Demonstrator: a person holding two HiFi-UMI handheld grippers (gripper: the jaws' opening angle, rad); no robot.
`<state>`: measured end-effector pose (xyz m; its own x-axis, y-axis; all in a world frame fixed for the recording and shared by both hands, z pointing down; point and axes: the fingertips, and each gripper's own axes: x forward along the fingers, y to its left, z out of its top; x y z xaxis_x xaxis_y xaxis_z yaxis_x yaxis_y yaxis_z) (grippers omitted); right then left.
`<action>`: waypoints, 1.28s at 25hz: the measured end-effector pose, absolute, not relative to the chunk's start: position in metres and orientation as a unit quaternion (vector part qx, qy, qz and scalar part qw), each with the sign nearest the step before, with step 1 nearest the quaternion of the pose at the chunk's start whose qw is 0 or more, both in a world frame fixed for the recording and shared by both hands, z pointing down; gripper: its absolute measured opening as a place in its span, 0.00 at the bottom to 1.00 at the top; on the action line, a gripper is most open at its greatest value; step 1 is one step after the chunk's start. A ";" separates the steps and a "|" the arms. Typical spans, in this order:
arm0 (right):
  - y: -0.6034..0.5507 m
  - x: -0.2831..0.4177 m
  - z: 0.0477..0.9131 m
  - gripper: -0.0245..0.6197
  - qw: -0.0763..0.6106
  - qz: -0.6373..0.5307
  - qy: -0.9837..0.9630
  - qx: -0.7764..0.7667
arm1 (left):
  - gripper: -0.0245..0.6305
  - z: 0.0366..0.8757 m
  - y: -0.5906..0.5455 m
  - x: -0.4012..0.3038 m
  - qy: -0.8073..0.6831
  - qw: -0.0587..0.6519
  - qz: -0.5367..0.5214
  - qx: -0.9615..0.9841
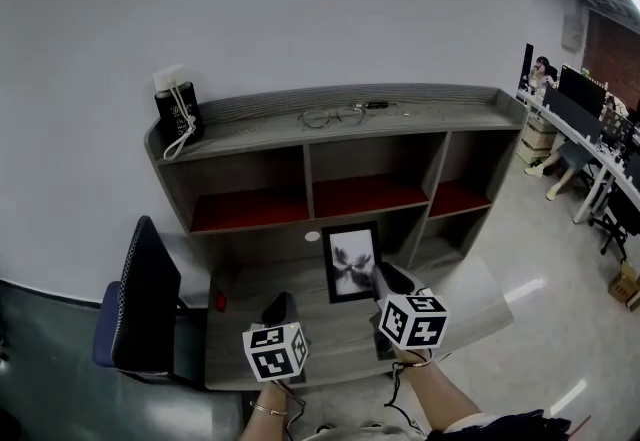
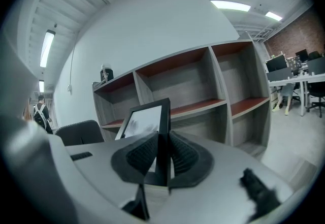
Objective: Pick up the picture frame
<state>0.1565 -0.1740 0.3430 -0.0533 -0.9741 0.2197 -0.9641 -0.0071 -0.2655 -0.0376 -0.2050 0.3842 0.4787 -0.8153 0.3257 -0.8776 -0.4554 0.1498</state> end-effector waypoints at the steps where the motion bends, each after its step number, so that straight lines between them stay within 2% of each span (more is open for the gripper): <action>1: -0.173 0.160 0.342 0.17 0.014 -0.174 0.705 -0.687 | 0.04 0.384 -0.204 -0.034 -0.501 0.151 0.103 0.846; 15: -0.155 0.196 0.334 0.17 0.020 -0.179 0.719 -0.671 | 0.04 0.370 -0.184 0.001 -0.518 0.152 0.100 0.836; 21: -0.153 0.192 0.340 0.17 0.045 -0.187 0.716 -0.671 | 0.04 0.372 -0.183 -0.003 -0.521 0.139 0.107 0.835; 32: -0.143 0.191 0.341 0.17 0.047 -0.188 0.711 -0.676 | 0.04 0.376 -0.176 -0.005 -0.517 0.146 0.106 0.837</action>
<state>0.1905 -0.1426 0.3415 -0.0829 -0.9790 0.1863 -0.9434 0.0168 -0.3313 -0.0052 -0.1760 0.3762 0.4434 -0.8338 0.3289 -0.8959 -0.4231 0.1353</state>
